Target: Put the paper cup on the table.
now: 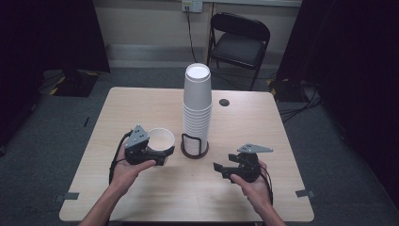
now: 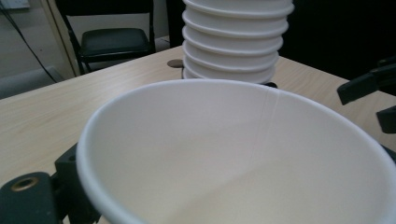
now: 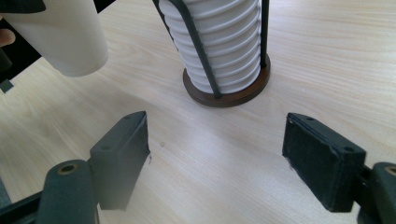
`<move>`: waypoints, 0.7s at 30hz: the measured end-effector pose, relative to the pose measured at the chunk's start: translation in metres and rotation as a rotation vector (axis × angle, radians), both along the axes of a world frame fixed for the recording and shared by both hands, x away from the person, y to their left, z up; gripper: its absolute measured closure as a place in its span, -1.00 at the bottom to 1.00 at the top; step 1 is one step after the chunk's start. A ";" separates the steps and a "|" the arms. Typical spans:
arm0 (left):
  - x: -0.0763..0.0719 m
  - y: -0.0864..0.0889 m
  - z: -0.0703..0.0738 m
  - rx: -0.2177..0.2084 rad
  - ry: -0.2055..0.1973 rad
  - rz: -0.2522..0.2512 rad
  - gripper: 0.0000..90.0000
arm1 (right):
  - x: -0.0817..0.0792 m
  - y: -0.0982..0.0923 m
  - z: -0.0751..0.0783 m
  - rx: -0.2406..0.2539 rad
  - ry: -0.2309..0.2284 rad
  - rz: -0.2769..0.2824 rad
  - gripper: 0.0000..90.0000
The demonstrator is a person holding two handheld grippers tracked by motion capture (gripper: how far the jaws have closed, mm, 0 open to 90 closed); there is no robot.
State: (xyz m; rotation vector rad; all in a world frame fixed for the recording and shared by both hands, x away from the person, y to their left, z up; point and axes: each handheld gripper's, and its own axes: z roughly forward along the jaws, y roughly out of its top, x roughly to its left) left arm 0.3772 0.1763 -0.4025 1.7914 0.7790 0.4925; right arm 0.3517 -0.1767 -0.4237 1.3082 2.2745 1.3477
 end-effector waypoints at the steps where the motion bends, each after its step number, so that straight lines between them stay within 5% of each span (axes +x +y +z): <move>1: 0.002 0.002 0.001 -0.001 -0.004 0.012 -0.80 | 0.000 -0.001 0.000 0.004 0.001 -0.002 -0.51; 7: 0.016 0.010 0.005 -0.029 -0.002 0.081 -0.81 | -0.004 -0.003 -0.001 -0.021 0.002 -0.002 -0.56; 21: 0.051 0.019 0.022 -0.059 -0.050 0.126 -0.81 | -0.006 -0.012 -0.011 -0.010 0.019 -0.040 -0.59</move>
